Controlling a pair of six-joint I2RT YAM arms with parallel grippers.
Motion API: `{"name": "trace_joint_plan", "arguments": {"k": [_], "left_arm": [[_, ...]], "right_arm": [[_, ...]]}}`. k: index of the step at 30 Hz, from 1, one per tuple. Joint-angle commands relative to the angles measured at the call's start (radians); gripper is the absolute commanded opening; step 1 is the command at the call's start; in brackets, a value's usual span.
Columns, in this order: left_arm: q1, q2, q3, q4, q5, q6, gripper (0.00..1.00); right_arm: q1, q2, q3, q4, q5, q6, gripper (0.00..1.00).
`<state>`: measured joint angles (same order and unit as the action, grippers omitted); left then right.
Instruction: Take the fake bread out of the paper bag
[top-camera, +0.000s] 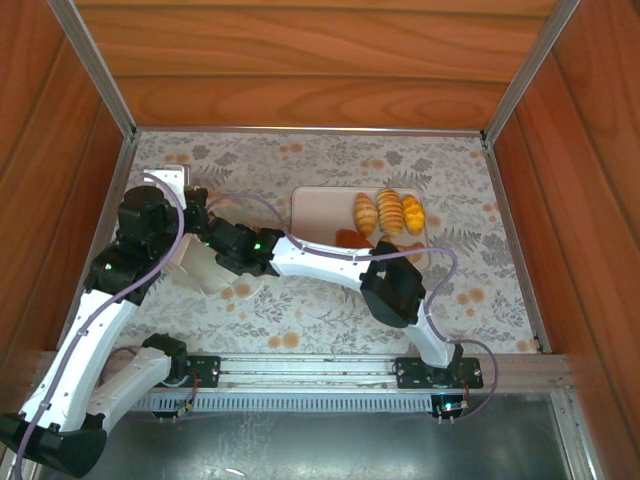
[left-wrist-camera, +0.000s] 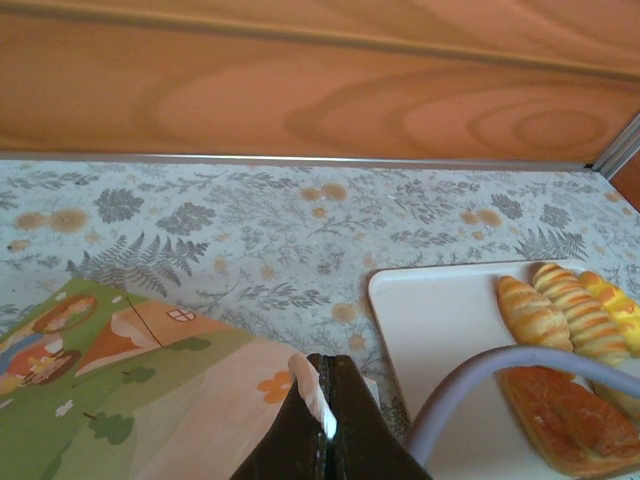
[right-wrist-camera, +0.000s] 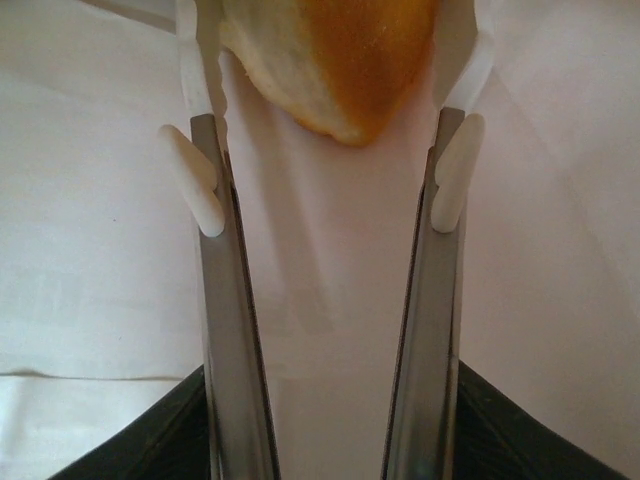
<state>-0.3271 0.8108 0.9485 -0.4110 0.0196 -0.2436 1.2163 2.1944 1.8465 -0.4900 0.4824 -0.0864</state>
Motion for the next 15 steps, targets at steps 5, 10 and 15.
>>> {"name": "trace_joint_plan", "arguments": {"k": [5, 10, 15], "left_arm": [[-0.004, -0.012, -0.016, 0.023, -0.014, -0.005, 0.0], [-0.005, 0.0, -0.026, 0.031, -0.042, -0.014, 0.0], [-0.004, 0.018, -0.038, 0.046, -0.045, -0.013, 0.0]], "right_arm": [[-0.001, -0.022, 0.01, 0.002, -0.038, 0.039, 0.4], [-0.012, -0.102, -0.036, 0.002, -0.098, 0.058, 0.34], [-0.035, -0.187, -0.032, -0.085, -0.254, 0.145, 0.35]]}}
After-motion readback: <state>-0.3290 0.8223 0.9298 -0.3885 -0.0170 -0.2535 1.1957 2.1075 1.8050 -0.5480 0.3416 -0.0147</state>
